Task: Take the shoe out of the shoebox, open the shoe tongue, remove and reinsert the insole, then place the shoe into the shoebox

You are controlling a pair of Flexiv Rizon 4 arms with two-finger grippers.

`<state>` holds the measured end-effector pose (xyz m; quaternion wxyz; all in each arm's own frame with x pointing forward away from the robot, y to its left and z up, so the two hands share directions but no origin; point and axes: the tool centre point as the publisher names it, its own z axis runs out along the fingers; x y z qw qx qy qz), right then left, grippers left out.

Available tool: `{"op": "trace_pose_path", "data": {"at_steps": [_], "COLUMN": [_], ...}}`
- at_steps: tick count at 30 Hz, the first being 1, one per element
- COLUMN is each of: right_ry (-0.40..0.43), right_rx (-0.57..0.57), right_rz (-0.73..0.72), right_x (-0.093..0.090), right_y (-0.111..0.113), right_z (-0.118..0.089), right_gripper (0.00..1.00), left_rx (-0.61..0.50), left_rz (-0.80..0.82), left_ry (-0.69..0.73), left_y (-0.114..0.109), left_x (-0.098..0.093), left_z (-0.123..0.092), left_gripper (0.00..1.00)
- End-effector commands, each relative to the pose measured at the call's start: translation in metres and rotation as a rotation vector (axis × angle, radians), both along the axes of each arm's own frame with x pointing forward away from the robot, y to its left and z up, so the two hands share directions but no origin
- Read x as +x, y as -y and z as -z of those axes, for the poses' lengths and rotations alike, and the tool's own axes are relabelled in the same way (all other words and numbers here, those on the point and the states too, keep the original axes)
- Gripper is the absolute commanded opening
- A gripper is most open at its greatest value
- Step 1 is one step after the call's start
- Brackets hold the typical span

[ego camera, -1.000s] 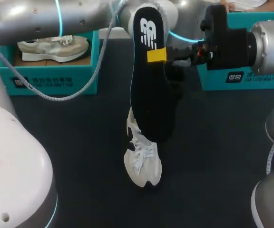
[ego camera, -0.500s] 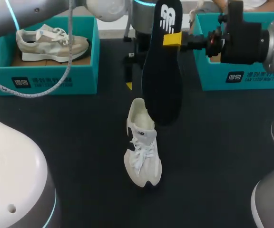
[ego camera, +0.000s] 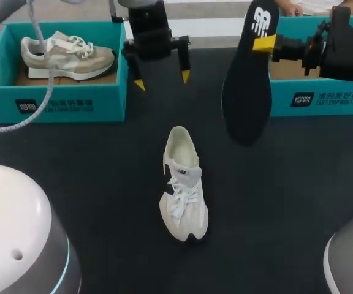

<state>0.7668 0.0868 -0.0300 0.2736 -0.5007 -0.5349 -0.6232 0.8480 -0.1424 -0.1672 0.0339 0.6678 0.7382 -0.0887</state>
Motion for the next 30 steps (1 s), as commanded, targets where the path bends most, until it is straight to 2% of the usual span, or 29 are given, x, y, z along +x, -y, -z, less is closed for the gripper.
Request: {"op": "trace_pose_path", "data": {"at_steps": [1,2,4,23,30], "right_ry": [-0.075,-0.132,-0.132,-0.132,-0.165], "right_rx": [-0.009,-0.026,-0.026,-0.026,-0.044], "right_rz": [0.007,0.035,0.035,0.035,-0.002], "right_x": [0.033,0.036,0.036,0.036,0.045], "right_y": [-0.013,-0.012,-0.012,-0.012,-0.009], "right_z": [0.015,0.021,0.021,0.021,0.016], "right_gripper": [0.0,0.0,0.0,0.0,0.0], "left_rx": [-0.326,-0.344,-0.352,-0.352,-0.551], "left_rz": [-0.017,-0.016,-0.04,-0.04,-0.069], "left_ry": [0.074,0.067,0.05,0.05,0.08], "left_y": [-0.034,-0.038,-0.042,-0.042,-0.052], "left_x": [-0.024,-0.028,-0.031,-0.031,-0.032], "left_z": [-0.017,-0.022,-0.027,-0.027,-0.039], "left_gripper": [1.0,1.0,1.0,1.0,1.0]}}
